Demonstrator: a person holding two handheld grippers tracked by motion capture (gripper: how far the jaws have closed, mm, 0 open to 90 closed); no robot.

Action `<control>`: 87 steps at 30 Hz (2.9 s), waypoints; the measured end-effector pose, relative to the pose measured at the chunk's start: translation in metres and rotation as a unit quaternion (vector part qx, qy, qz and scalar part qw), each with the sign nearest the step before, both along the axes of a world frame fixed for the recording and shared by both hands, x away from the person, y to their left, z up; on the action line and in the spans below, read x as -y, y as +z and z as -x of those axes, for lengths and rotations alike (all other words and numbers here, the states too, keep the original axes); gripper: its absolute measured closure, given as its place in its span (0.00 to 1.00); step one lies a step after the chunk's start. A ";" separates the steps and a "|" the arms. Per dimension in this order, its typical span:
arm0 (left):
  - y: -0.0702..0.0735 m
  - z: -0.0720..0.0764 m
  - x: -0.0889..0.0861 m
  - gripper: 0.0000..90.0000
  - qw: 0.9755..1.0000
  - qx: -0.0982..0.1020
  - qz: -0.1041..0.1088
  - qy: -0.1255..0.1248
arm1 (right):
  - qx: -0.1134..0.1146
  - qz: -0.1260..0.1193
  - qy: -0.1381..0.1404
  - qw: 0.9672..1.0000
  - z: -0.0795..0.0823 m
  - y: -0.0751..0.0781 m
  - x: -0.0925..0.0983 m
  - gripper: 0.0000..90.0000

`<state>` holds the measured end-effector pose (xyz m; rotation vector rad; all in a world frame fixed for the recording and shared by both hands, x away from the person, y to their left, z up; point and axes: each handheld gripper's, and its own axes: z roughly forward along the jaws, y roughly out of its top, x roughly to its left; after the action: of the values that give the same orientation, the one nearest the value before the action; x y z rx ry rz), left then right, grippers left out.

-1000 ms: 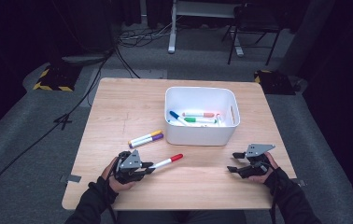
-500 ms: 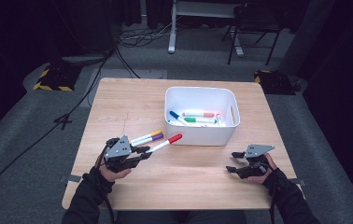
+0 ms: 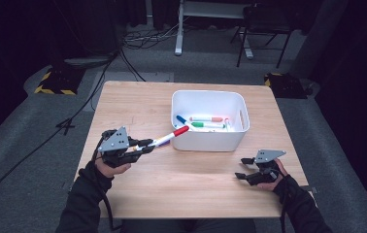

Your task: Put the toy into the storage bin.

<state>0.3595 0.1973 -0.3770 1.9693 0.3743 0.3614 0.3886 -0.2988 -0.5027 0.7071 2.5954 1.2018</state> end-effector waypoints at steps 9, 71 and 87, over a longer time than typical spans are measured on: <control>0.028 -0.024 0.019 0.84 1.000 0.010 -0.025 -0.013 | -0.001 -0.002 0.001 1.000 -0.001 0.000 0.001 0.36; 0.028 -0.109 0.152 0.81 0.978 -0.069 -0.172 -0.090 | 0.003 0.002 -0.002 1.000 0.001 0.000 0.000 0.36; 0.044 -0.095 0.115 0.65 0.990 -0.040 -0.130 -0.036 | 0.003 0.002 -0.002 1.000 0.001 0.000 0.000 0.36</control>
<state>0.4540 0.0828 -0.3335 2.2519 0.3173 0.2974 0.3878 -0.2989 -0.5029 0.7069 2.5886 1.1966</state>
